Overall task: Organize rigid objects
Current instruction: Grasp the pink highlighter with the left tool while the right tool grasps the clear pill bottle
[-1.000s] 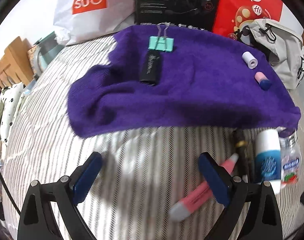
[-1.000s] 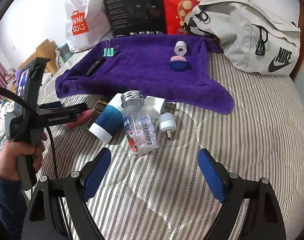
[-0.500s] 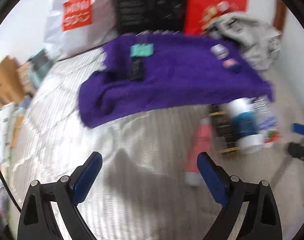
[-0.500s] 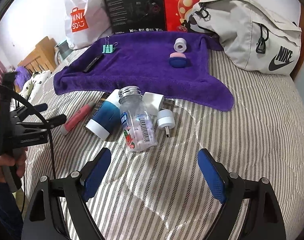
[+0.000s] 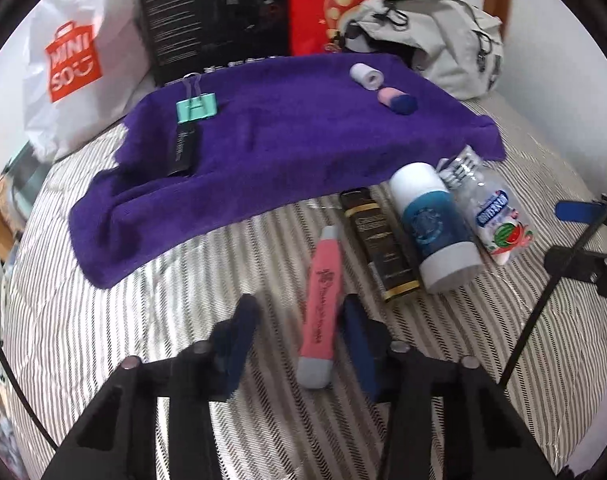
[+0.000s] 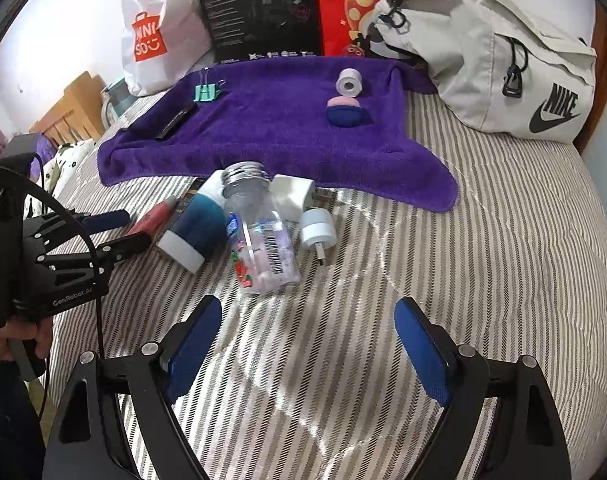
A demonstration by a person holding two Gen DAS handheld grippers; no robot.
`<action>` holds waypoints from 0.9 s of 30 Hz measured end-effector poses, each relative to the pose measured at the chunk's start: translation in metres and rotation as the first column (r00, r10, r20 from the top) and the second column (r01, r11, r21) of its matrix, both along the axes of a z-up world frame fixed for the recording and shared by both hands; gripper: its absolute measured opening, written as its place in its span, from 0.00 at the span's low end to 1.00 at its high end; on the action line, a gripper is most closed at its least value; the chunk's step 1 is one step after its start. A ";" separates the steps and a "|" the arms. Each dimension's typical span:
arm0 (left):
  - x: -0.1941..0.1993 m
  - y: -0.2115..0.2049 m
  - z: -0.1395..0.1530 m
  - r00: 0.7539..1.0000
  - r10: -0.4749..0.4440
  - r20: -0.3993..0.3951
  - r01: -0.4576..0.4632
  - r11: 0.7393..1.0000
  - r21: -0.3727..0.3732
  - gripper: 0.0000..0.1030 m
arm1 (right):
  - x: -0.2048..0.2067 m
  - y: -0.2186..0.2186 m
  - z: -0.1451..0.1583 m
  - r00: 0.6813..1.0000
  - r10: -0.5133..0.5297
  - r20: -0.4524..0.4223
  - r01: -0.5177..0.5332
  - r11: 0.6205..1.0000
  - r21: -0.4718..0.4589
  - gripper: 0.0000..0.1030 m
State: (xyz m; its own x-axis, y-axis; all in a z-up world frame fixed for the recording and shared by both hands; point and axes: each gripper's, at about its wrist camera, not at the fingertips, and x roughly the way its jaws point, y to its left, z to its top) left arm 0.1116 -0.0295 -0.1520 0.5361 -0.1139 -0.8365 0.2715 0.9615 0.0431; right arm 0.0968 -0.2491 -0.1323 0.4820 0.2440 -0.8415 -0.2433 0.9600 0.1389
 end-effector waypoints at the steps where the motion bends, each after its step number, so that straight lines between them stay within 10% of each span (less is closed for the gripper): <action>1: 0.000 -0.003 0.000 1.000 -0.017 -0.001 0.017 1.000 -0.001 0.27 | 0.001 -0.002 -0.001 1.000 -0.004 0.003 0.004 1.000 0.010 0.85; 13: -0.004 -0.006 0.003 0.999 -0.050 -0.002 0.050 0.998 -0.026 0.15 | 0.024 0.026 -0.002 0.997 0.063 0.054 -0.065 0.998 0.022 0.84; 27: -0.011 0.012 0.002 0.999 -0.034 -0.013 0.033 0.997 -0.076 0.16 | 0.032 0.037 -0.021 0.994 0.099 0.040 -0.095 0.991 -0.094 0.39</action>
